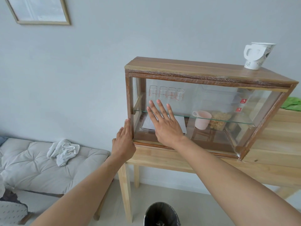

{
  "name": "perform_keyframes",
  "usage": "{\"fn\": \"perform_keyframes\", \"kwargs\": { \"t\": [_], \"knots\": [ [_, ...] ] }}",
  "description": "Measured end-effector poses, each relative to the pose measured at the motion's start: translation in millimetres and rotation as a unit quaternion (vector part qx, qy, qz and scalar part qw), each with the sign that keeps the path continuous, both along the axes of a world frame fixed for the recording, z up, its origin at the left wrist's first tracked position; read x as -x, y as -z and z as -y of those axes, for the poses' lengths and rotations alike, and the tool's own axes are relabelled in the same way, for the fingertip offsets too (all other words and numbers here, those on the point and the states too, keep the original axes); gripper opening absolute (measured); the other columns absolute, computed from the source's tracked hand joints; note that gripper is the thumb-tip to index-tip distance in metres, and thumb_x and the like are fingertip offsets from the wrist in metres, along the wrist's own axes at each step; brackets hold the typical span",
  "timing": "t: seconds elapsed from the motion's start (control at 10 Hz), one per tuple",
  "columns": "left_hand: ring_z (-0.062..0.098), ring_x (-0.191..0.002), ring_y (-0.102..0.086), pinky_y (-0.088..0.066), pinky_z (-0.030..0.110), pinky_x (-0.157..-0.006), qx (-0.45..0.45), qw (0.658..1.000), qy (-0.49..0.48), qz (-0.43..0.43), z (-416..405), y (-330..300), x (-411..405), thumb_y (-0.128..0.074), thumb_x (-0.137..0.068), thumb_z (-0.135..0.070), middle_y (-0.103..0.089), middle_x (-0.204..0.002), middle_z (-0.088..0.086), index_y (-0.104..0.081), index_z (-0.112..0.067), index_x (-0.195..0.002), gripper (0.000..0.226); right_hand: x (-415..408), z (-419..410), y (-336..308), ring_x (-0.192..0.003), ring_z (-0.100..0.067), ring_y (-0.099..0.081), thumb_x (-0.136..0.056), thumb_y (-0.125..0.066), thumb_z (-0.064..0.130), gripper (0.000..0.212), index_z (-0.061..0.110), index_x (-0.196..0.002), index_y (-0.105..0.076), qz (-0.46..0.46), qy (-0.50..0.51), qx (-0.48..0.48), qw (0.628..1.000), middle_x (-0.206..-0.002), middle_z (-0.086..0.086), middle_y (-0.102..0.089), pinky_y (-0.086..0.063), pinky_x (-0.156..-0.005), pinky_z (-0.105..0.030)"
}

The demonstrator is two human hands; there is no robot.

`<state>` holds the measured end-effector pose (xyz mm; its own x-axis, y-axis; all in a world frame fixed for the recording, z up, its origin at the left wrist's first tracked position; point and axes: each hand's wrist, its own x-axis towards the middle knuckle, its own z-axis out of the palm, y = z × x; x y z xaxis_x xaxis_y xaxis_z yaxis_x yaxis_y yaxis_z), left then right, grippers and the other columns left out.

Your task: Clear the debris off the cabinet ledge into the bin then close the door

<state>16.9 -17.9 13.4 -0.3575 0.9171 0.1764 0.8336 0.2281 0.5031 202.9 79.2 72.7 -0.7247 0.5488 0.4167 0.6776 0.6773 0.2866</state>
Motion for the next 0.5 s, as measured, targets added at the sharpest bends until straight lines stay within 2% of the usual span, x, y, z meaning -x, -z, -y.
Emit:
{"fn": "perform_keyframes", "kwargs": {
  "t": [0.1,0.2,0.3,0.4,0.5],
  "knots": [
    [0.030,-0.160,-0.007,-0.028,0.062,-0.117,0.025,0.999,0.001,-0.032,6,-9,-12,-0.054,-0.090,-0.002,0.009,-0.175,-0.006,0.016,-0.028,-0.163,0.104,-18,14,-9,-0.169,-0.032,0.013,-0.097,-0.059,0.009,0.098,0.017,-0.173,0.002,-0.004,-0.009,0.026,1.000,-0.182,-0.009,0.017,-0.006,-0.134,-0.065],
    [0.028,-0.161,0.000,-0.025,0.061,-0.119,0.042,0.998,0.021,-0.050,12,-22,-25,-0.056,-0.095,-0.014,0.016,-0.174,-0.005,0.013,-0.027,-0.164,0.098,-50,29,-11,-0.169,-0.030,0.010,-0.101,-0.055,0.017,0.088,0.018,-0.174,-0.007,-0.007,0.035,0.057,0.998,-0.182,-0.009,0.014,-0.007,-0.134,-0.063],
    [0.030,-0.161,0.007,-0.023,0.063,-0.121,0.080,0.993,0.050,-0.067,18,-43,-38,-0.058,-0.100,-0.038,0.023,-0.173,-0.002,0.008,-0.028,-0.165,0.094,-86,44,-21,-0.168,-0.028,0.018,-0.103,-0.054,0.033,0.087,0.021,-0.174,-0.005,0.001,0.106,0.129,0.986,-0.181,-0.007,0.020,-0.001,-0.135,-0.062],
    [0.030,-0.160,0.015,-0.016,0.065,-0.122,0.124,0.988,0.063,-0.060,27,-66,-51,-0.058,-0.096,-0.059,0.025,-0.172,-0.002,0.010,-0.030,-0.165,0.101,-116,60,-35,-0.168,-0.027,0.019,-0.100,-0.057,0.051,0.094,0.023,-0.174,-0.006,-0.005,0.174,0.218,0.960,-0.182,-0.006,0.019,-0.001,-0.135,-0.060],
    [0.030,-0.159,0.018,-0.010,0.066,-0.122,0.150,0.980,0.090,-0.094,37,-89,-60,-0.052,-0.092,-0.074,0.026,-0.172,-0.003,0.011,-0.030,-0.165,0.106,-137,82,-50,-0.169,-0.029,0.014,-0.098,-0.060,0.060,0.097,0.023,-0.173,-0.009,0.000,0.210,0.278,0.937,-0.183,-0.007,0.012,-0.006,-0.134,-0.061]
  ]
}}
